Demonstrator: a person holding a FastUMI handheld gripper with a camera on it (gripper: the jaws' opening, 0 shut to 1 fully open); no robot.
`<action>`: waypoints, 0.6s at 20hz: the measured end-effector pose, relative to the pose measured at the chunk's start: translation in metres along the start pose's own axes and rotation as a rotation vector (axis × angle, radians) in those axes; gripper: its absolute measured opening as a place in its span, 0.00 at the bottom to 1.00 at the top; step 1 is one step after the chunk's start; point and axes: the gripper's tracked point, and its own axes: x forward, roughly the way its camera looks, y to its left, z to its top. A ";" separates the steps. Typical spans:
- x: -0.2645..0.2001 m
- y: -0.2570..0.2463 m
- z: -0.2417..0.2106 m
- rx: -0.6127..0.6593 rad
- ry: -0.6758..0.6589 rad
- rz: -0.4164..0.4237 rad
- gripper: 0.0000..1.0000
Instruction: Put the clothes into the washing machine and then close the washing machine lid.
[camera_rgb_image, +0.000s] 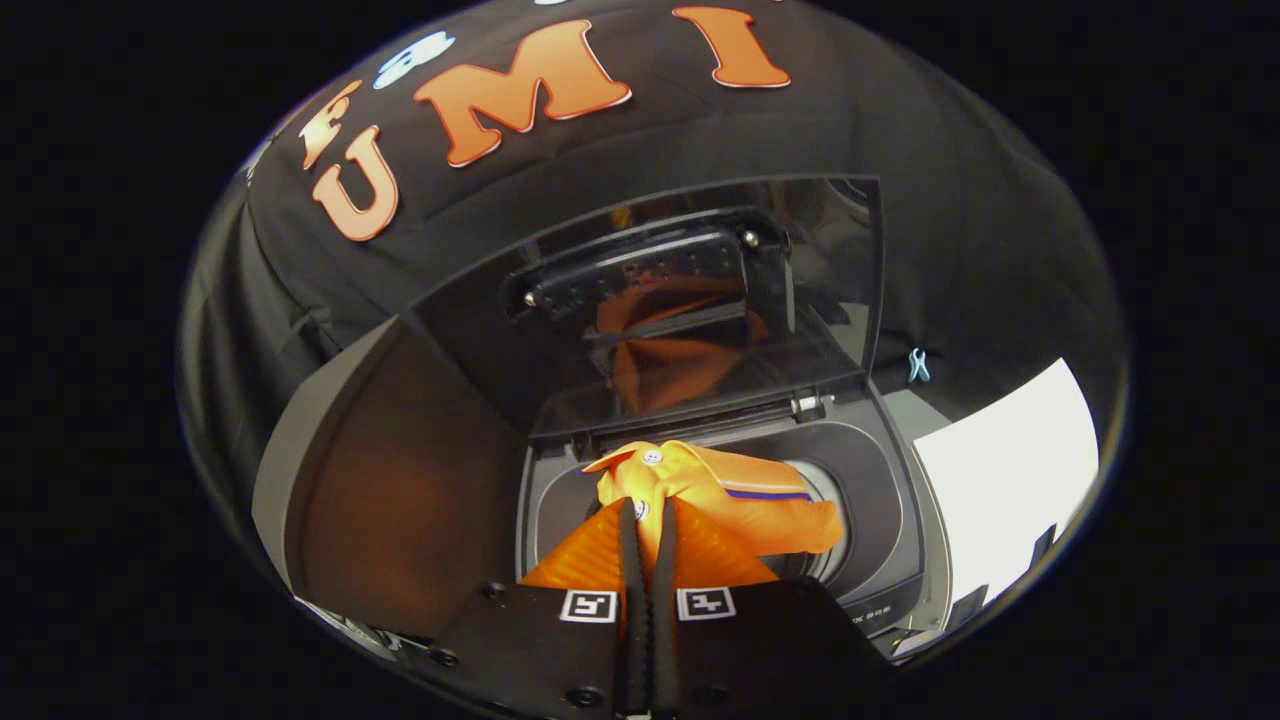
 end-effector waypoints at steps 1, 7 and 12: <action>0.008 -0.006 -0.004 -0.004 0.014 -0.012 0.08; 0.057 -0.031 -0.036 -0.040 0.101 -0.071 0.08; 0.089 -0.045 -0.056 -0.060 0.151 -0.104 0.08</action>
